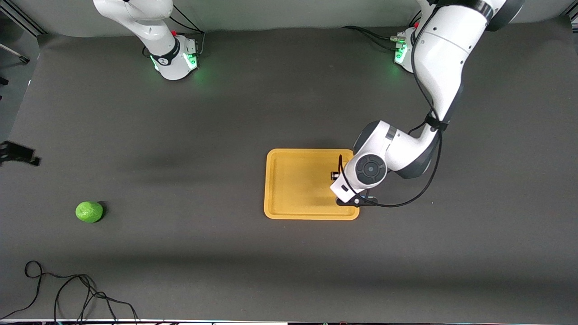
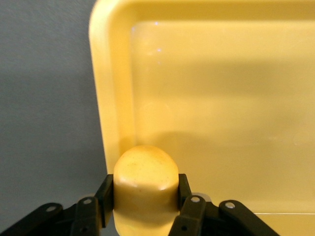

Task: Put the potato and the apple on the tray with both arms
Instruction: 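Carry the potato with the left gripper over the yellow tray, then release the potato on the tray while the right gripper reaches the apple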

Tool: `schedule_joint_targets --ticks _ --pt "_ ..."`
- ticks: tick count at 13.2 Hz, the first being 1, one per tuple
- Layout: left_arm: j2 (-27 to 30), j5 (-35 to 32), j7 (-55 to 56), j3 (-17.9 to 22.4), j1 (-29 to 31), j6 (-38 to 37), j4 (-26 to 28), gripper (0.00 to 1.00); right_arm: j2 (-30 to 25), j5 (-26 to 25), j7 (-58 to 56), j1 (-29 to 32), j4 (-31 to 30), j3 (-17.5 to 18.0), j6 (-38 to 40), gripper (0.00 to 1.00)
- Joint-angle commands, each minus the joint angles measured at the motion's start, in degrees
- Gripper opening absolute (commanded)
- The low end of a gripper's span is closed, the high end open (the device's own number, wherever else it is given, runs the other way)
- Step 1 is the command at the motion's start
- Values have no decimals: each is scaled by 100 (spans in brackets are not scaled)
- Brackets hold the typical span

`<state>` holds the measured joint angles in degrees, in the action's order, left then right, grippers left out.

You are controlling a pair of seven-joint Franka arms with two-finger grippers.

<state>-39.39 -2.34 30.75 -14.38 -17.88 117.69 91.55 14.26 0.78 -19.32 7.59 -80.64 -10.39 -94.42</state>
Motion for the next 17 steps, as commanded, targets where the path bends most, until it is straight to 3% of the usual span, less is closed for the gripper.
schedule_joint_targets --ticks 1,2,4,7,9,12,14,17 --pt "-16 -3 115 93 -136 78 -137 66 621 290 -975 585 786 -16 143 100" --pt "-16 -3 133 93 -136 166 -129 73 630 343 -1030 638 760 -16 143 100" --pt "-69 -12 107 93 -136 289 -128 74 666 440 -1004 604 559 -7 47 100" --pt "-17 -38 10 102 -14 159 -120 77 674 467 -1004 560 -335 2 -987 100" --pt "342 -73 -52 155 109 -297 -181 77 718 773 -1039 560 -855 2 -1638 100" --pt "1430 -4 -821 146 977 -1149 -190 95 1025 923 -1057 551 -1620 28 -2885 100" --pt "2003 14 -1542 137 1671 -1677 -242 96 1341 1038 -1100 551 -1727 37 -3318 100" --pt "2321 162 -2992 137 2673 -2415 -593 99 1860 1345 -1188 542 -1718 54 -3811 100"
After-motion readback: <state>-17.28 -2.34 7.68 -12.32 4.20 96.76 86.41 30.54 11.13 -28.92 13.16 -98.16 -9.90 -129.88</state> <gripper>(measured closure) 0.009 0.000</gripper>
